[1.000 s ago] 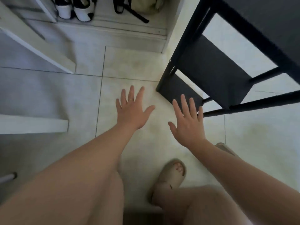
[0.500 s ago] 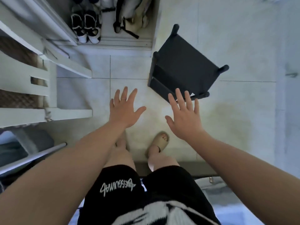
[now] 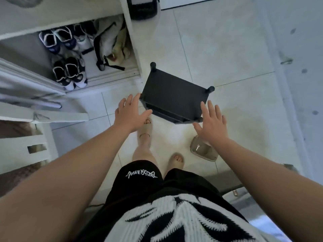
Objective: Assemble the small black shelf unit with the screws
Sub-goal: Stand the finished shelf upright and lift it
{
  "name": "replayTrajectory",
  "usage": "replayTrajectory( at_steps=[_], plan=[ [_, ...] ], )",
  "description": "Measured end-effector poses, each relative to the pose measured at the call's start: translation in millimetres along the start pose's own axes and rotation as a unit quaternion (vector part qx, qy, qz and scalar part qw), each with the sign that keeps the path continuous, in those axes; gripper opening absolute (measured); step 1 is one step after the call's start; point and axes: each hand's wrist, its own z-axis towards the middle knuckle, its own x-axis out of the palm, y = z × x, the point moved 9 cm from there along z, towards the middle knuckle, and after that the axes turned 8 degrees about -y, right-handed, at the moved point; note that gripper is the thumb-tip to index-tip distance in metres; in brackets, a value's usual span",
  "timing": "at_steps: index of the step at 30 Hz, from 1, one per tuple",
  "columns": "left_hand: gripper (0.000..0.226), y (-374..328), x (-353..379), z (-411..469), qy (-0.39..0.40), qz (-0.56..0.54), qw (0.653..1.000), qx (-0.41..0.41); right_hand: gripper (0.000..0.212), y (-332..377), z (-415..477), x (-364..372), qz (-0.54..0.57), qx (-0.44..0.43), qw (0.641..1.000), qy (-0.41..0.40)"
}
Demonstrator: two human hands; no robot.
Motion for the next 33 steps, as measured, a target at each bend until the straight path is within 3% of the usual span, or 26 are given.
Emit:
replayTrajectory(
  at_steps=[7, 12, 16, 19, 21, 27, 33],
  plan=[
    [0.081, -8, 8, 68, 0.100, -0.026, 0.995, 0.007, 0.077, -19, 23, 32, 0.113, 0.176, 0.976, 0.060],
    [0.089, 6, 26, 100, 0.158, -0.070, 0.982, -0.070, 0.079, -30, 46, 52, 0.185, 0.248, 0.948, 0.075],
    [0.088, 12, 50, 120, 0.179, -0.106, 0.970, -0.126, 0.078, -44, 66, 70, 0.254, 0.309, 0.913, 0.083],
    [0.084, 12, 67, 129, 0.193, -0.146, 0.959, -0.151, 0.072, -50, 79, 89, 0.347, 0.357, 0.862, 0.096],
    [0.074, 9, 75, 133, 0.189, -0.168, 0.955, -0.157, 0.057, -49, 86, 101, 0.399, 0.363, 0.835, 0.108],
    [0.057, -1, 73, 142, 0.157, -0.138, 0.963, -0.169, 0.028, -51, 98, 102, 0.420, 0.358, 0.825, 0.122],
    [0.054, -42, 36, 139, 0.119, -0.141, 0.968, -0.168, 0.036, -70, 104, 48, 0.459, 0.337, 0.820, 0.056]
  ],
)
